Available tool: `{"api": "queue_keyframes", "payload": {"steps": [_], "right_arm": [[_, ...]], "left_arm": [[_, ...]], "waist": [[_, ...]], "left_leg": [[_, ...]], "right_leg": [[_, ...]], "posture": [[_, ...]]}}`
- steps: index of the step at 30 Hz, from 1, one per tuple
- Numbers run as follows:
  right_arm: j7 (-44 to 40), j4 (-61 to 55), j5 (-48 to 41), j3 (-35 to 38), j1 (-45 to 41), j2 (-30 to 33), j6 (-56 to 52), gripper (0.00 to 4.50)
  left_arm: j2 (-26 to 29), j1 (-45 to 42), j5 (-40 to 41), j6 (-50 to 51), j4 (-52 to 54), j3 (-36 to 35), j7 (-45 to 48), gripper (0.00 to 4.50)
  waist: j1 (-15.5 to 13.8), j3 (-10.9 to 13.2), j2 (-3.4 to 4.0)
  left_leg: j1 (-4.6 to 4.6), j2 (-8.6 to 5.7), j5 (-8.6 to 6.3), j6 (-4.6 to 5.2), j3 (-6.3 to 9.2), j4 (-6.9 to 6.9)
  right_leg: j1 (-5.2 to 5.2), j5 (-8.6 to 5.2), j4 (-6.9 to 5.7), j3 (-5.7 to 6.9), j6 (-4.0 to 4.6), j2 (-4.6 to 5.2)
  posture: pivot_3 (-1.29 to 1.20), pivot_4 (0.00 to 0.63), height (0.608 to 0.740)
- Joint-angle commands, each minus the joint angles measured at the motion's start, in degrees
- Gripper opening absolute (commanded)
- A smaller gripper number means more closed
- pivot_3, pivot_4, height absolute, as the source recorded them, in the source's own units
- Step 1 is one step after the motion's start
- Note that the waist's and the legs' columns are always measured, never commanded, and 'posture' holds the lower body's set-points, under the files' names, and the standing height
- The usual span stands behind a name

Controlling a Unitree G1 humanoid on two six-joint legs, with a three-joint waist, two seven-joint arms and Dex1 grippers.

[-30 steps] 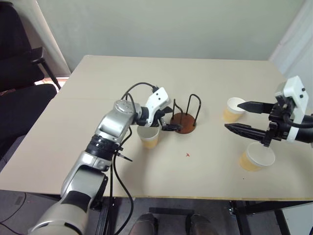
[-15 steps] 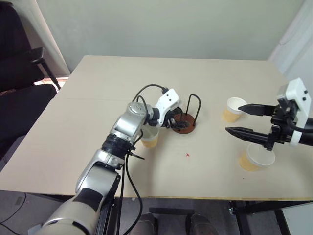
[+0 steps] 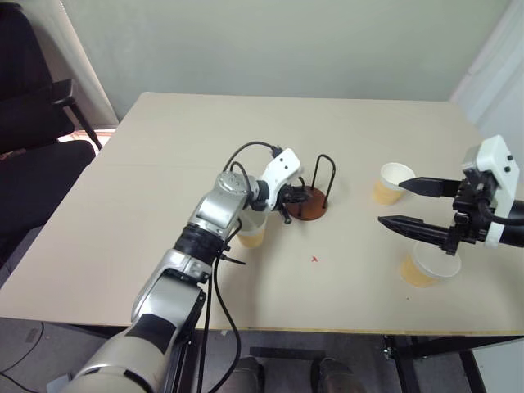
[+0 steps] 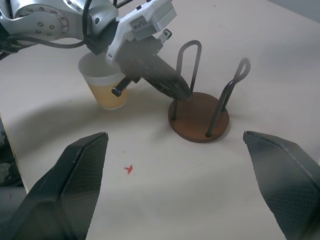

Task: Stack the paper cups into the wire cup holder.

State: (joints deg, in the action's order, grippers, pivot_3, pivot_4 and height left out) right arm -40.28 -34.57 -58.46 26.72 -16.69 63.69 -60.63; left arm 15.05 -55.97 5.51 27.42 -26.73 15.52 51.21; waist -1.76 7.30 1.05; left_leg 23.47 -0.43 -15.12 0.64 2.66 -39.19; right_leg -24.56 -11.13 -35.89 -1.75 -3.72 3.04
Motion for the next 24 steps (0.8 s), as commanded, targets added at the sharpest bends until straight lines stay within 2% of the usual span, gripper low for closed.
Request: {"api": "queue_keyframes", "payload": {"steps": [1, 4, 11, 14, 18, 24], "right_arm": [[0.08, -1.34, -0.56, 2.69, 0.09, 1.01, 0.8, 4.5], [-0.52, -1.62, -1.79, 4.52, 0.65, 1.81, -0.1, 4.5], [-4.9, -2.51, -8.33, 16.56, 4.51, 7.8, -7.42, 4.5], [-6.17, -2.88, -9.59, 19.34, 5.71, 9.46, -8.89, 4.5], [-10.91, -3.28, -9.0, 20.85, 7.2, 13.05, -9.79, 4.5], [-14.17, -1.92, -6.31, 17.89, 6.18, 15.66, -6.43, 4.5]], "left_arm": [[-0.09, -1.03, 1.91, 0.01, 3.29, -1.39, 2.44, 0.05], [1.35, -0.53, 3.52, 0.81, 7.06, -0.96, 6.42, 0.05], [6.65, 3.07, 5.88, 2.68, 19.25, 3.1, 16.55, 0.05], [7.6, 4.06, 5.53, 2.55, 21.23, 4.34, 17.64, 0.05], [6.03, 4.19, 5.18, 2.49, 21.51, 6.43, 17.61, 0.05], [3.35, 5.59, 4.37, 3.03, 21.64, 8.39, 15.58, 0.05]], "waist": [[0.0, 0.0, 0.0], [-0.01, 0.01, -0.01], [-0.08, -0.01, 0.01], [-0.08, -0.01, 0.0], [-0.17, -0.01, 0.02], [-0.11, -0.01, 0.02]], "left_leg": [[0.0, 0.0, 0.0, 0.0, 0.0, 0.0], [0.02, 0.0, 0.0, 0.0, 0.0, 0.01], [0.11, -0.07, -0.03, 0.02, 0.0, 0.04], [0.12, -0.07, -0.06, 0.04, 0.02, 0.02], [0.12, -0.07, -0.05, 0.07, 0.03, -0.05], [0.12, -0.07, -0.11, 0.15, -0.03, -0.08]], "right_leg": [[0.0, 0.0, 0.0, 0.0, 0.0, 0.0], [-0.01, -0.01, 0.0, 0.0, -0.01, 0.0], [-0.05, -0.11, 0.03, -0.02, -0.09, -0.01], [-0.04, -0.15, 0.03, -0.02, -0.07, -0.01], [-0.03, -0.15, 0.0, -0.03, -0.07, 0.02], [-0.02, -0.15, 0.0, -0.04, -0.08, 0.05]], "posture": [[0.0, 0.15, 0.74], [0.0, 0.15, 0.74], [0.0, 0.15, 0.74], [0.0, 0.15, 0.74], [0.0, 0.15, 0.74], [0.0, 0.15, 0.74]]}}
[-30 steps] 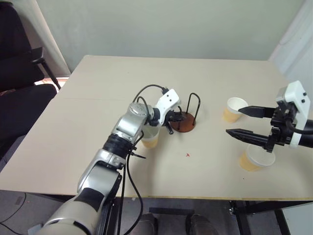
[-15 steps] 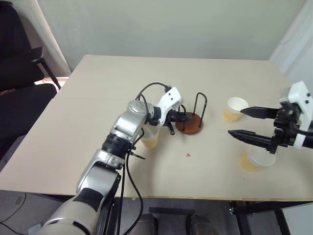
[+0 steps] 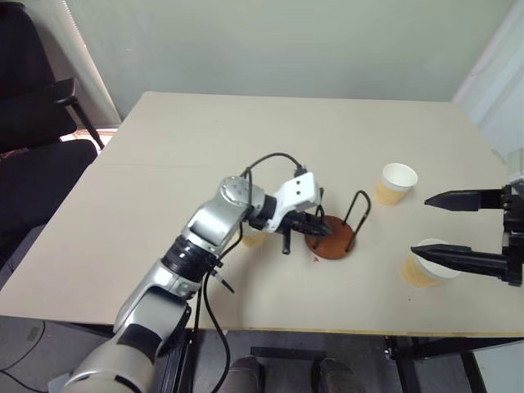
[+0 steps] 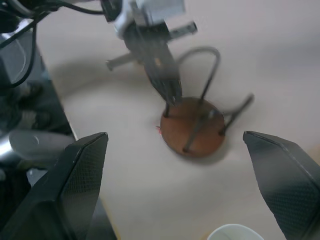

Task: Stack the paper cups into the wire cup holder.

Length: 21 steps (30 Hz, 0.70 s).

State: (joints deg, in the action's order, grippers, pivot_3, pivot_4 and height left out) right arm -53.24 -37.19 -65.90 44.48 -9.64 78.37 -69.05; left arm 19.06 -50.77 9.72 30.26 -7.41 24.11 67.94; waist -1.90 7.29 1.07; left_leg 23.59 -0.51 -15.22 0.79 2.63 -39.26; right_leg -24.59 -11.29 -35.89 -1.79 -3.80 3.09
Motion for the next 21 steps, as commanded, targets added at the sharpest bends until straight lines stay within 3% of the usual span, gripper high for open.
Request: {"api": "queue_keyframes", "payload": {"steps": [1, 14, 17, 21], "right_arm": [[-1.42, 0.79, 1.33, -0.15, -0.93, 0.99, 2.28, 4.5], [-2.63, 2.89, 5.16, -10.57, -5.13, 1.29, 10.02, 4.5], [-3.3, 3.99, 7.12, -14.52, -7.16, 1.56, 12.88, 4.5], [-4.44, 6.62, 10.34, -20.85, -11.71, 1.79, 17.01, 4.5]], "left_arm": [[-0.89, 0.51, 0.27, 0.46, 2.4, -0.15, -1.32, 0.05], [1.68, 4.46, 0.26, 4.33, 5.74, 1.76, -1.52, 0.05], [2.21, 4.68, 0.01, 4.35, 6.02, 1.89, -1.47, 0.8], [3.27, 4.01, -1.06, 2.92, 5.79, 2.1, -1.63, 2.15]], "waist": [[0.04, 0.0, 0.0], [0.09, 0.0, 0.0], [0.14, 0.0, 0.01], [0.14, 0.0, 0.0]], "left_leg": [[-0.01, 0.01, 0.0, 0.0, 0.0, 0.01], [-0.18, 0.01, -0.03, 0.05, -0.02, -0.02], [-0.33, 0.02, -0.04, 0.06, -0.01, -0.01], [-0.36, 0.03, -0.04, 0.07, -0.02, -0.03]], "right_leg": [[0.0, 0.0, 0.0, 0.0, 0.0, 0.0], [0.15, -0.01, -0.02, 0.0, -0.06, 0.0], [0.29, -0.02, -0.02, 0.0, -0.05, 0.0], [0.31, -0.02, -0.05, -0.01, -0.05, 0.01]], "posture": [[0.0, 0.15, 0.74], [0.0, 0.15, 0.74], [0.0, 0.15, 0.74], [0.0, 0.15, 0.74]]}}
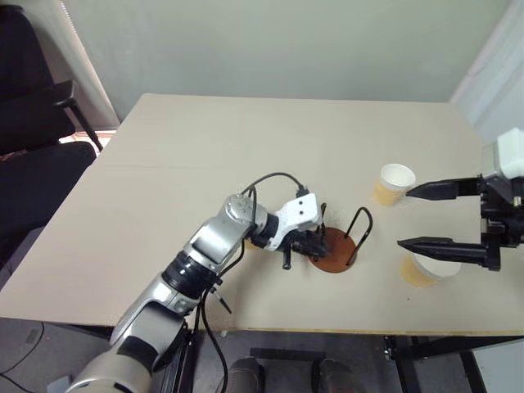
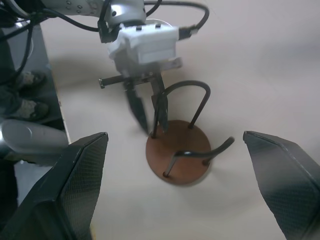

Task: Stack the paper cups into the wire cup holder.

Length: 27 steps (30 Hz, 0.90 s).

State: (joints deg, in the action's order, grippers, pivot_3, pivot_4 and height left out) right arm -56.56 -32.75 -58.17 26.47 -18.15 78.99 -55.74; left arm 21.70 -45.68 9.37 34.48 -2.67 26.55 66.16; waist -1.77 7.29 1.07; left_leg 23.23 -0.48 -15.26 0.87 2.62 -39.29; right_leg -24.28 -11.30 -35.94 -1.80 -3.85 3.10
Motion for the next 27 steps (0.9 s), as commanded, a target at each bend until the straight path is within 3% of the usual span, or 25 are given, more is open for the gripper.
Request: {"api": "queue_keyframes", "payload": {"steps": [1, 3, 12, 17, 27], "right_arm": [[-1.55, 3.05, 3.76, -4.73, -4.64, 1.2, 4.82, 4.5], [-2.3, 4.78, 5.74, -8.27, -7.84, 0.83, 6.69, 4.5], [-4.2, 18.86, 23.07, -26.65, -24.51, -7.35, 15.58, 4.5], [-6.73, 31.27, 38.21, -37.16, -32.37, -12.81, 23.54, 4.5], [-11.78, 57.24, 59.51, -48.37, -41.46, -22.12, 39.38, 4.5]], "left_arm": [[0.93, -1.28, -0.71, -1.49, 1.12, -0.49, 0.27, 2.57], [1.52, -1.65, -0.89, -2.0, 1.28, -0.9, 0.31, 3.24], [5.31, -4.01, 1.21, -2.26, 2.32, -5.13, 1.68, 3.24], [8.65, -5.41, 2.16, -2.99, 1.74, -7.95, 3.43, 3.24], [13.47, -6.07, 5.31, -6.28, -0.27, -16.26, 4.1, 3.24]], "waist": [[0.01, 0.0, 0.0], [0.05, 0.0, 0.0], [0.25, 0.0, 0.0], [0.4, -0.01, 0.01], [0.47, -0.01, 0.03]], "left_leg": [[0.0, 0.0, -0.01, 0.01, 0.0, -0.01], [-0.01, 0.0, -0.02, 0.04, 0.01, -0.03], [-0.02, 0.05, -0.08, 0.13, 0.04, -0.06], [-0.03, 0.09, -0.09, 0.15, 0.03, -0.04], [0.09, 0.09, -0.12, 0.15, 0.09, 0.14]], "right_leg": [[0.01, 0.0, 0.0, 0.0, 0.0, 0.0], [0.01, 0.0, 0.01, 0.0, 0.0, 0.01], [0.01, 0.03, 0.01, 0.03, 0.04, 0.04], [-0.04, 0.09, 0.0, 0.11, 0.13, 0.03], [-0.24, 0.05, 0.03, 0.16, 0.26, 0.07]], "posture": [[0.0, 0.15, 0.74], [0.0, 0.15, 0.74], [0.0, 0.15, 0.74], [0.0, 0.15, 0.74], [0.0, 0.15, 0.74]]}}
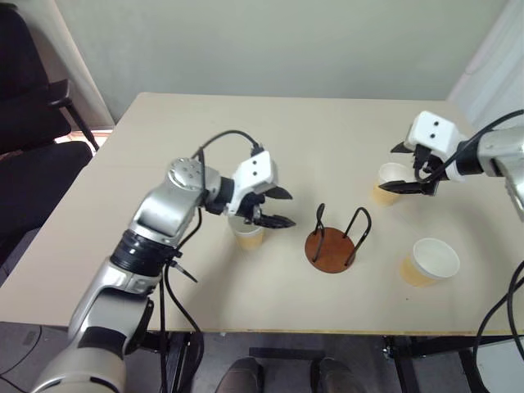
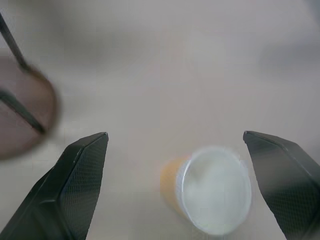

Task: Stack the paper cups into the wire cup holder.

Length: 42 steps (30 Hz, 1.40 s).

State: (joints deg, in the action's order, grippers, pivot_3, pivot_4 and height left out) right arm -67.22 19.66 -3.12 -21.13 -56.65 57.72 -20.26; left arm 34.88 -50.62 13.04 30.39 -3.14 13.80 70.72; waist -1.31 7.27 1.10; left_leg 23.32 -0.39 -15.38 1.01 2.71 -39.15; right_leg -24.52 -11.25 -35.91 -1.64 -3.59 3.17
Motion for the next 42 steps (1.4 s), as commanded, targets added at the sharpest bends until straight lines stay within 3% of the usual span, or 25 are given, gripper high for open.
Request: {"api": "queue_keyframes", "payload": {"steps": [1, 10, 11, 13, 23, 24, 30, 35, 38, 42], "right_arm": [[-1.57, 7.31, 6.1, -1.38, -3.74, -1.65, 5.12, 4.5], [-0.5, 27.86, 17.37, -3.99, -9.71, -8.98, 15.38, 4.5], [-0.37, 29.22, 17.87, -3.85, -10.16, -9.63, 16.04, 4.32], [-0.29, 31.23, 18.69, -3.44, -10.79, -10.65, 17.23, 3.89], [-2.51, 29.82, 18.89, -0.79, -10.53, -10.29, 18.32, 0.25], [-3.57, 28.24, 18.4, -0.22, -10.13, -9.61, 17.82, 0.05], [-11.91, 10.21, 13.82, 4.83, -6.01, -3.3, 12.0, 0.05], [-24.3, -19.92, -0.26, 10.05, -6.89, 2.59, -7.19, 0.05], [-25.28, -31.05, -9.01, 9.2, -10.24, 5.78, -16.14, 0.05], [-25.28, -37.61, -13.08, 5.56, -11.25, 9.15, -16.87, 0.05]], "left_arm": [[0.56, -1.14, 1.84, -2.31, -0.02, -4.02, -0.44, 3.24], [0.5, -0.77, 2.11, -1.84, 1.25, -4.68, -1.76, 3.24], [0.5, -0.69, 2.15, -1.71, 1.49, -4.6, -1.97, 3.28], [0.62, -0.48, 2.09, -1.57, 1.89, -4.37, -2.29, 3.29], [1.23, -0.28, 1.9, -1.18, 2.53, -3.87, -2.47, 3.29], [1.32, -0.34, 1.9, -1.26, 2.37, -3.89, -2.36, 3.29], [1.96, -0.13, 2.62, -1.36, 2.55, -3.62, -0.65, 3.29], [4.35, 0.64, 3.87, -1.91, 3.7, -3.63, 3.44, 3.29], [4.89, 0.25, 3.58, -2.65, 2.77, -3.54, 4.21, 3.29], [4.74, -0.39, 3.29, -3.07, 2.17, -3.41, 4.5, 3.29]], "waist": [[0.01, 0.0, 0.01], [0.07, 0.0, 0.01], [0.06, 0.0, 0.01], [0.05, 0.0, 0.02], [0.04, 0.0, 0.02], [0.03, 0.0, 0.02], [-0.17, 0.0, 0.02], [0.14, 0.05, 0.1], [0.33, 0.05, 0.1], [0.3, 0.02, 0.04]], "left_leg": [[0.07, 0.0, 0.0, -0.01, -0.01, 0.0], [0.31, 0.01, -0.02, -0.1, -0.01, 0.04], [0.32, 0.01, -0.02, -0.11, -0.01, 0.06], [0.35, 0.01, -0.01, -0.13, -0.02, 0.07], [0.5, 0.02, -0.05, -0.2, -0.01, 0.08], [0.5, 0.02, -0.05, -0.21, -0.01, 0.08], [0.64, 0.02, -0.07, -0.25, 0.01, 0.08], [0.69, 0.04, -0.08, -0.36, 0.0, 0.1], [0.69, 0.11, -0.03, -0.46, 0.01, 0.13], [0.61, 0.11, -0.01, -0.46, 0.17, 0.0]], "right_leg": [[-0.07, 0.0, 0.0, 0.0, 0.01, 0.0], [-0.36, 0.03, 0.0, 0.01, 0.08, 0.01], [-0.37, 0.04, -0.01, 0.01, 0.09, 0.01], [-0.42, 0.04, -0.02, 0.02, 0.13, 0.01], [-0.47, 0.08, -0.04, 0.04, 0.18, 0.0], [-0.47, 0.08, -0.04, 0.04, 0.18, 0.0], [-0.47, 0.08, -0.01, 0.09, 0.18, 0.0], [-0.56, 0.07, 0.02, 0.08, 0.18, -0.07], [-0.62, 0.0, 0.05, 0.08, 0.31, -0.16], [-0.52, -0.07, 0.13, 0.09, 0.42, -0.16]], "posture": [[0.0, 0.15, 0.74], [0.0, 0.15, 0.74], [0.0, 0.15, 0.74], [0.0, 0.15, 0.74], [0.0, 0.15, 0.74], [0.0, 0.15, 0.74], [0.0, 0.15, 0.74], [0.0, 0.15, 0.74], [0.0, 0.15, 0.74], [0.0, 0.15, 0.74]]}}
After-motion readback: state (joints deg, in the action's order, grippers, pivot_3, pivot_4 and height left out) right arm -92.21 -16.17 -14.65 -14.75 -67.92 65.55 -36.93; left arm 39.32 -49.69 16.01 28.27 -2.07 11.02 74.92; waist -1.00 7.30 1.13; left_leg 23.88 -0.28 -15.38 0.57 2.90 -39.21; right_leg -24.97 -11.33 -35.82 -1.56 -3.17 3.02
